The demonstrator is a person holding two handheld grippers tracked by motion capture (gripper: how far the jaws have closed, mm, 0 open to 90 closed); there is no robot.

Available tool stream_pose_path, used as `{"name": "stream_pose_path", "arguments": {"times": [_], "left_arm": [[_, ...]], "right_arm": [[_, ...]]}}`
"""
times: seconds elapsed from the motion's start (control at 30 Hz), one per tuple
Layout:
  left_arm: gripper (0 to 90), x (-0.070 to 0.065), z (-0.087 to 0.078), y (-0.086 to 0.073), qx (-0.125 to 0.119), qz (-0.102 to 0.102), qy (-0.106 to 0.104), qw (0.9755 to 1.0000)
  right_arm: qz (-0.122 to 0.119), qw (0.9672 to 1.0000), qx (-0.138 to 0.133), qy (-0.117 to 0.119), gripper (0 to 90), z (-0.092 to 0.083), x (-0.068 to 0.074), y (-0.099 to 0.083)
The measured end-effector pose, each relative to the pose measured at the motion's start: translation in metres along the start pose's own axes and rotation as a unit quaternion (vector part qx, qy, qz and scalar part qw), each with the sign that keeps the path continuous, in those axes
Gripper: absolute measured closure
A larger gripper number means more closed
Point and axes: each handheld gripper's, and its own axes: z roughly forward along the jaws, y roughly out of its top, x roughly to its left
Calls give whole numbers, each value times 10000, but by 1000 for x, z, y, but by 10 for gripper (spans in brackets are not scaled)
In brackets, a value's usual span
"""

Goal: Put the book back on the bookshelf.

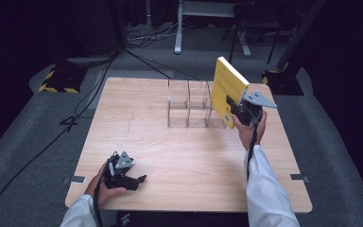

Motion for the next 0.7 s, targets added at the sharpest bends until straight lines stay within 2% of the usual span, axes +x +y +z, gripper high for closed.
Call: {"name": "stream_pose_path", "arguments": {"times": [0.4, 0.7], "left_arm": [[147, -1, 0, -1, -8, 29, -13, 10000], [148, -1, 0, -1, -19, 1, -12, 10000]], "right_arm": [[-13, 9999, 49, -152, 764, 25, 3, -2], [162, 9993, 147, -298, 763, 37, -5, -13]]}}
